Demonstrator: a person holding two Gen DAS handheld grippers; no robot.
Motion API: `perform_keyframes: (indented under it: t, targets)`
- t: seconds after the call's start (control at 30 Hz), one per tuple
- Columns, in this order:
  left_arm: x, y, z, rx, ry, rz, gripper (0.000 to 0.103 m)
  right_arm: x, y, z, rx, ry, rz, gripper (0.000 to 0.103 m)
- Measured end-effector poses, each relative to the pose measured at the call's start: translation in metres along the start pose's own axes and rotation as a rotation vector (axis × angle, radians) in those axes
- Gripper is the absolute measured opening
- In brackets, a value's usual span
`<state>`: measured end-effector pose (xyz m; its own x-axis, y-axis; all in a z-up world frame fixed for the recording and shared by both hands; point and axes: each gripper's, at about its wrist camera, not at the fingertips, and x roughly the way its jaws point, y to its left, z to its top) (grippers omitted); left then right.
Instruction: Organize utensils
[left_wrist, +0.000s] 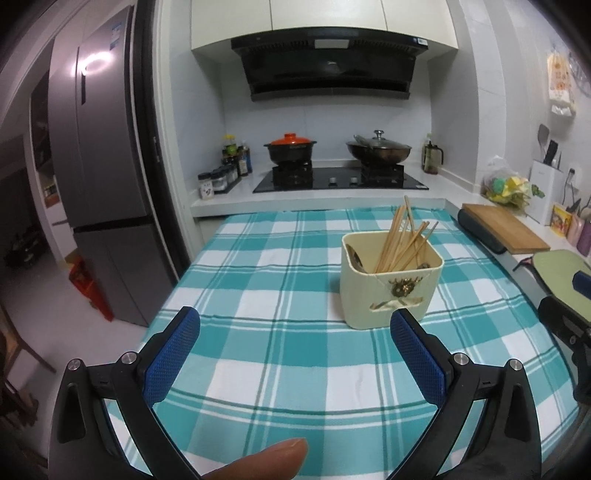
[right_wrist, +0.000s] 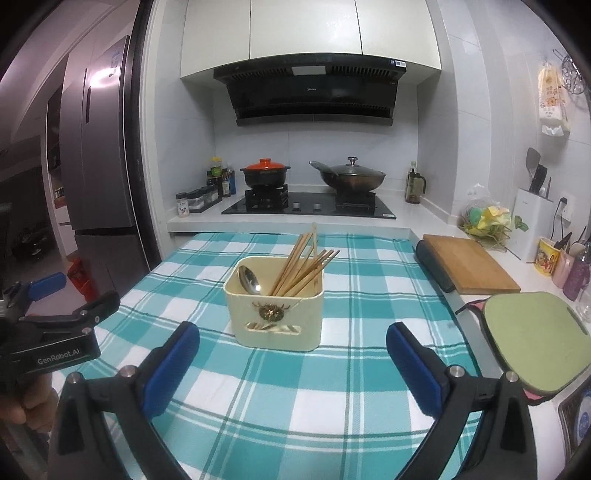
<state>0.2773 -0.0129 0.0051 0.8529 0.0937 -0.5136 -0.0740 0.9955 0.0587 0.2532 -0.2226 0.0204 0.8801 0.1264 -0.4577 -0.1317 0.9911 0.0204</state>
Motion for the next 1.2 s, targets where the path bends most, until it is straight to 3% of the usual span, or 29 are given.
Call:
perform_keyframes:
  t: [0.4,1.2]
  targets:
    - [-0.024,-0.001,-0.01,-0.013,0.023,-0.042,0.103,-0.03,0.015,-0.02,0.018,0.017,-0.023,0.103]
    - [-0.029,-0.003,-0.018,0.009,0.067,-0.055,0.103,-0.033,0.031,-0.024,-0.009,0.088,-0.085,0.103]
